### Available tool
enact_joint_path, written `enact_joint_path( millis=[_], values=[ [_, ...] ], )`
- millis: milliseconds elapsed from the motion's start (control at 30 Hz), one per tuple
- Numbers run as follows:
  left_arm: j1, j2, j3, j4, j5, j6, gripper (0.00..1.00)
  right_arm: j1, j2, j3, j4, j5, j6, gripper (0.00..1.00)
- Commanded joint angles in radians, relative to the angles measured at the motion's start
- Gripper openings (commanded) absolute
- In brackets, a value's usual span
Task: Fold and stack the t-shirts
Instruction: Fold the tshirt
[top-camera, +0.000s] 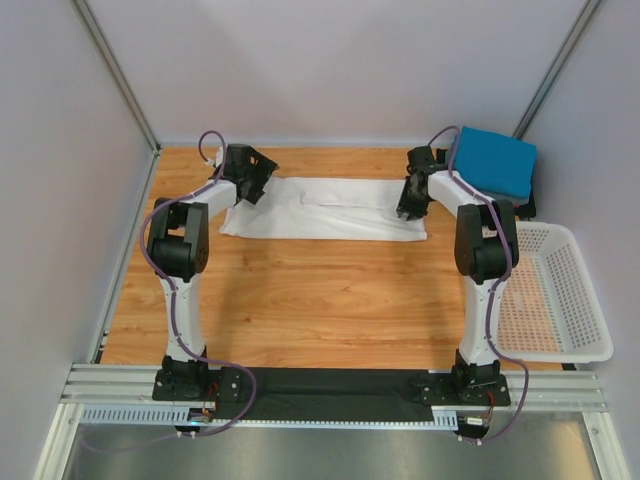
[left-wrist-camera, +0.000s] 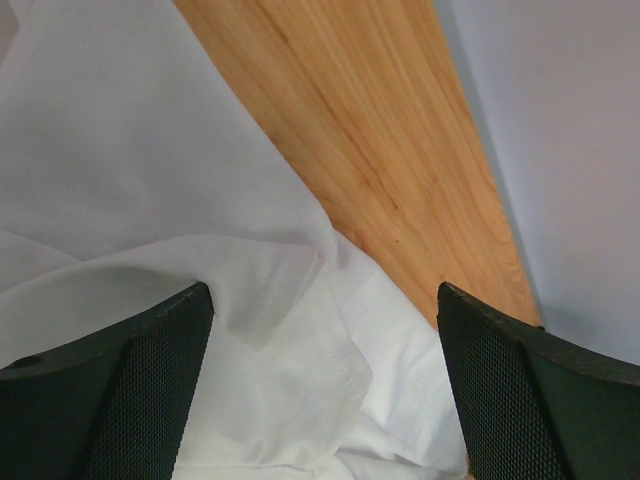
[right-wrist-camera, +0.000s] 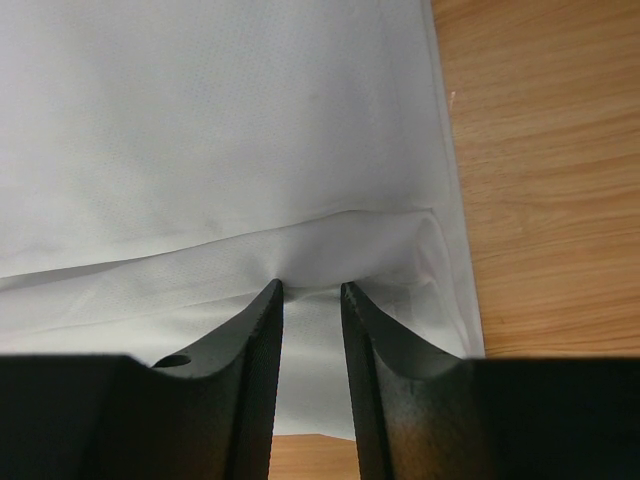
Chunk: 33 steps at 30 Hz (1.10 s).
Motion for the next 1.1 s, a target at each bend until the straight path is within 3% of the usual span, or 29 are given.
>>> enact_joint_path(
  millis=[0,300,467,600,733,833,967,1067],
  values=[
    [0.017,0.002,0.026,0.104,-0.062,-0.055,0.97,-0.015,-0.015,-0.027,0.004,0.035,-0.023,0.32],
    [0.061,0.043,0.098,0.109,-0.149,-0.087,0.98,-0.029,-0.015,-0.005,0.012,-0.006,-0.02,0.31],
    [0.106,-0.033,0.115,-0.023,-0.2,0.019,0.98,-0.031,-0.035,0.049,-0.006,-0.028,-0.043,0.3],
    [0.107,-0.183,0.127,-0.17,-0.225,0.167,0.98,-0.026,-0.084,0.101,0.007,-0.092,-0.072,0.31],
    [0.046,-0.298,0.08,-0.262,-0.217,0.227,0.98,-0.014,-0.156,0.121,0.085,-0.181,-0.124,0.33],
    [-0.018,-0.338,0.04,-0.29,-0.211,0.188,0.98,0.004,-0.171,0.124,0.164,-0.258,-0.192,0.33],
    [-0.087,-0.29,0.052,-0.383,-0.235,0.059,0.98,0.031,-0.127,0.145,0.202,-0.224,-0.372,0.33],
    [-0.123,-0.188,0.156,-0.478,-0.249,0.04,0.97,0.031,-0.053,0.208,0.161,-0.197,-0.431,0.33]
  ],
)
